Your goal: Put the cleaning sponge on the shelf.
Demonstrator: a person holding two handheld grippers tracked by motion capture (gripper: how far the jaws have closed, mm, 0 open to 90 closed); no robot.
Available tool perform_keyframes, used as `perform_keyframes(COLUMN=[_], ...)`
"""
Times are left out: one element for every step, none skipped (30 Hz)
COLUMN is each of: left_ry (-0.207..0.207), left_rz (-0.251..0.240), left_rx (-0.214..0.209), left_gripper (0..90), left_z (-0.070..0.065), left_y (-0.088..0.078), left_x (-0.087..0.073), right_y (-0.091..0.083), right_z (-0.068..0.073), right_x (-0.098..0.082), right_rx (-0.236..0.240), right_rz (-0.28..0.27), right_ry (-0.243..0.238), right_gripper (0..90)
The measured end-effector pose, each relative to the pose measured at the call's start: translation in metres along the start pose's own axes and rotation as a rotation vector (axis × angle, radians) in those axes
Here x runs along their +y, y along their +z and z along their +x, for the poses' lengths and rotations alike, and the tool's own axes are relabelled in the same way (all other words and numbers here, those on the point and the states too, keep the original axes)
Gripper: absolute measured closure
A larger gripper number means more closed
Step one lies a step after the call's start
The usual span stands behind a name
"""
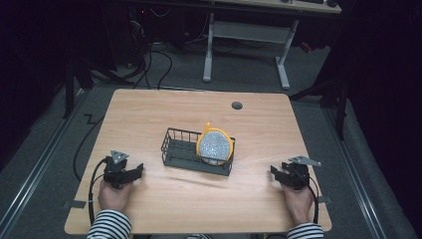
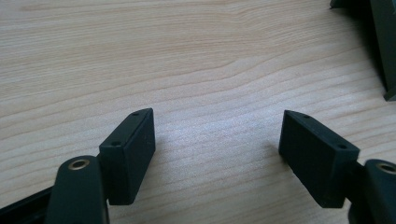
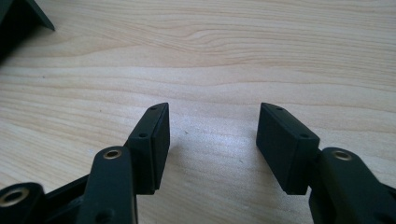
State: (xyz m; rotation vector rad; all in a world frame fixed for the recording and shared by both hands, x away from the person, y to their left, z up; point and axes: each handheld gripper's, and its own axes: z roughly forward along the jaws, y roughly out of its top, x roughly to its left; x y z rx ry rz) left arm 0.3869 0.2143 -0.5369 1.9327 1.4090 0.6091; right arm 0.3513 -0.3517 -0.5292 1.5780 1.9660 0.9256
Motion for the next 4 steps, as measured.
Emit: perform_keyframes(left_ry=[0.0,0.0,0.0,0.0], left_rz=[0.0,0.0,-0.001,0.0], left_rx=[0.0,0.0,0.0,0.0], left_gripper=[27.5,27.5,27.5,27.5], left_z=[0.0,0.0,0.0,0.0], left_y=[0.0,0.0,0.0,0.0], left_x=[0.0,0.0,-0.0001,0.0], right_y=[0.0004,0.0007,0.0014,0.0017], right_z=[0.0013,0.0026,0.006,0.0087], right_x=[0.0,0.0,0.0001,0.0002], right_rx=[-0.009,-0.02,-0.041,-0.056], right_rz=[0.001,0.001,0.007,0.011], right_ry=[-0.011,-0.023,-0.047,-0.07], right_gripper=[44.8,44.7,44.4,44.3])
